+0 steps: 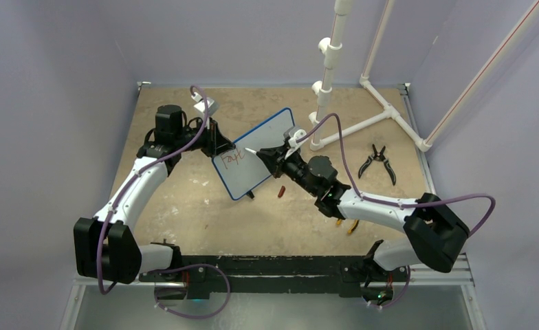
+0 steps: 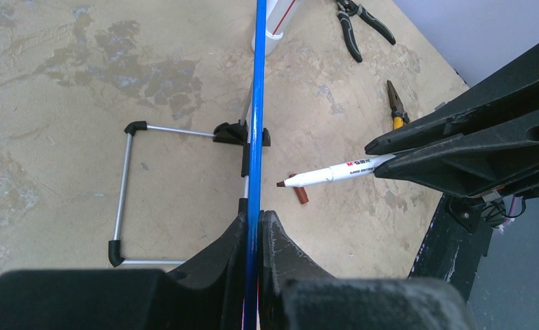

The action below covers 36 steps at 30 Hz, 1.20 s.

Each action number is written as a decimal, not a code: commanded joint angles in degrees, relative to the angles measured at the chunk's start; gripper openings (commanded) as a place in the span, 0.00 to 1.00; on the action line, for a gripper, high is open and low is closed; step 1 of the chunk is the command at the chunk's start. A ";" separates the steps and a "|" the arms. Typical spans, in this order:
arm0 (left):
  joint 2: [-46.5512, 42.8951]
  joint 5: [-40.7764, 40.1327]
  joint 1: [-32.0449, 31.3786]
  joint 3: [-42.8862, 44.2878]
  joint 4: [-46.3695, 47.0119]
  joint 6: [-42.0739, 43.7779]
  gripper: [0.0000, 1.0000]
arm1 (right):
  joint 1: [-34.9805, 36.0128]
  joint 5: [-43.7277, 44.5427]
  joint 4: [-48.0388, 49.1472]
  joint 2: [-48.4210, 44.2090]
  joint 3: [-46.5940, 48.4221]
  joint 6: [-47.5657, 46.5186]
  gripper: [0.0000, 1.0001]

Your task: Write a sentence on the whiteboard

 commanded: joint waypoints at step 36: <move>-1.03 -0.54 0.20 -0.32 1.19 0.77 0.00 | -0.14 2.46 -0.44 3.69 -0.89 0.69 0.00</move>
